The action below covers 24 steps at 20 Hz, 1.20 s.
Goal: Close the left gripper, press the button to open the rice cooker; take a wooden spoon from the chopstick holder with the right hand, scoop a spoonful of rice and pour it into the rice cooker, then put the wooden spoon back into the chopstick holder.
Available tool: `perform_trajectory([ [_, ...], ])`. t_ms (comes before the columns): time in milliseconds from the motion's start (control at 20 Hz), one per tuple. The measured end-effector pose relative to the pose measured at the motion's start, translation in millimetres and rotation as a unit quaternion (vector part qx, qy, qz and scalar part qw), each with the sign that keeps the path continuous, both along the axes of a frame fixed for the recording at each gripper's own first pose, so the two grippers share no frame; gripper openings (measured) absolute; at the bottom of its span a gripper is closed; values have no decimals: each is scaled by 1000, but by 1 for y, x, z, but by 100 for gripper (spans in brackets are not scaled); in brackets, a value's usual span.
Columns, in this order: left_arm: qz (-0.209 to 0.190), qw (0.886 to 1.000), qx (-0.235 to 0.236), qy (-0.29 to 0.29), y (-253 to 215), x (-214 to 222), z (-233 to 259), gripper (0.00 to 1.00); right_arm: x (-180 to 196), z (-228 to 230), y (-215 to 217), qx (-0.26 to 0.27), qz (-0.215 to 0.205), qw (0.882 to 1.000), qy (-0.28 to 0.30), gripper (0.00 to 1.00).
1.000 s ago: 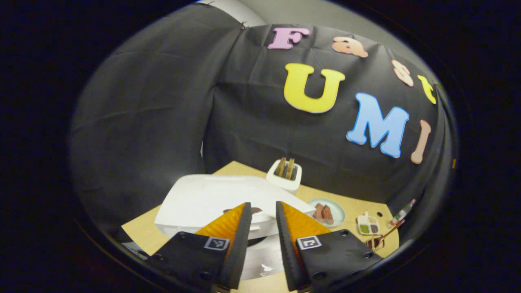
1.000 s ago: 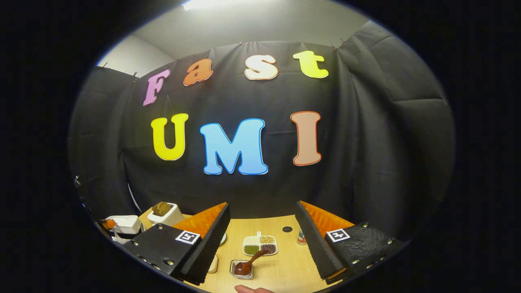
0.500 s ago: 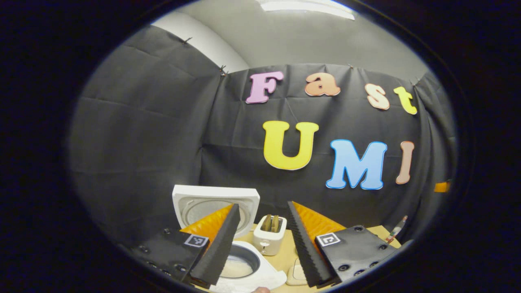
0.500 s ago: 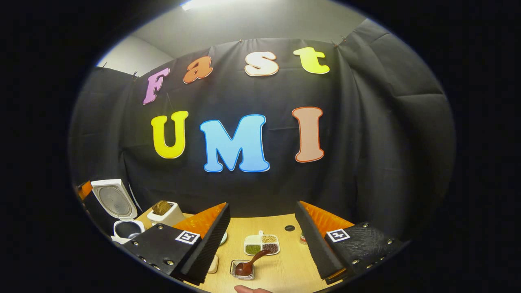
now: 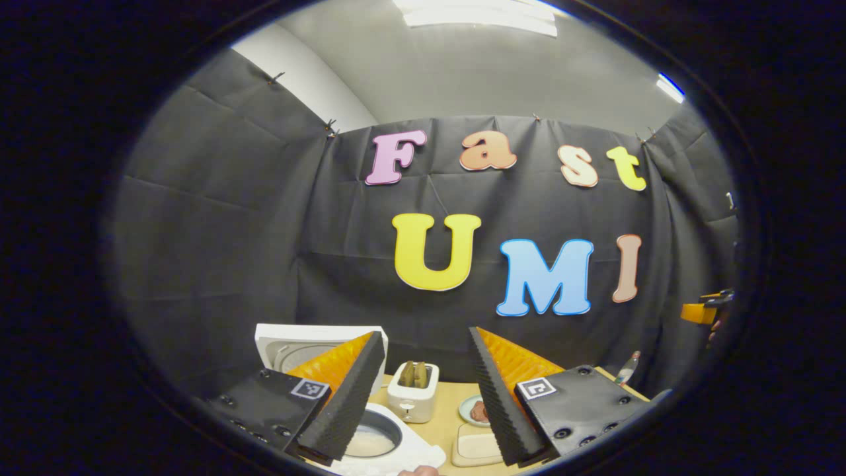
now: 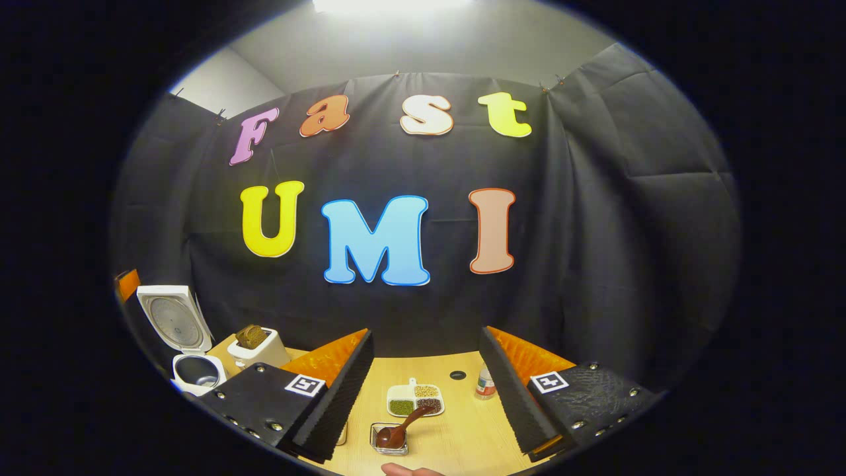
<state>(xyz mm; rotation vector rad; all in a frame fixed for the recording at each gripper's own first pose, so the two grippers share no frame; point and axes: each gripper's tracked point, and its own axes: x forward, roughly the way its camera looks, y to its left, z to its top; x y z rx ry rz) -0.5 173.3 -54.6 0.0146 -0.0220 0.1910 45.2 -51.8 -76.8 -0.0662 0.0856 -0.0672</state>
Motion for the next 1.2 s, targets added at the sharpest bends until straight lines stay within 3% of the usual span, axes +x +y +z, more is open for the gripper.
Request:
perform_trajectory([
  [150, -18, 1000, -11, -8, -10, 1, 6, 88, -3, -12, -5, -3, -19, 1000, -2, 98],
  [300, -1, 1000, 11, 4, -7, 6, -3, 88, 6, -38, -19, -10, -33, 999, -1, 98],
  [500, -3, 999, 17, 28, -25, 20, -27, 88, 29, -108, -31, 21, -32, 998, 50, 98],
  [600, 33, 998, 57, 23, -18, 24, -27, 88, 44, -134, -40, 31, -36, 997, 53, 93],
  [650, 46, 995, 83, 12, -17, 25, -22, 87, 50, -151, -38, 40, -30, 997, 60, 98],
  [750, 46, 993, 110, 5, -31, 29, -23, 87, 64, -191, -36, 58, -20, 994, 88, 98],
  [900, 44, 992, 120, 20, -46, 39, -37, 88, 82, -240, -36, 81, -17, 989, 126, 98],
  [1000, 57, 990, 127, 25, -49, 43, -40, 79, 92, -267, -33, 93, -17, 985, 147, 98],
  [1050, 61, 990, 127, 28, -51, 45, -41, 84, 95, -279, -28, 100, -12, 982, 159, 98],
  [1200, 75, 987, 135, 39, -52, 47, -46, 84, 111, -307, -17, 109, 4, 975, 192, 98],
])
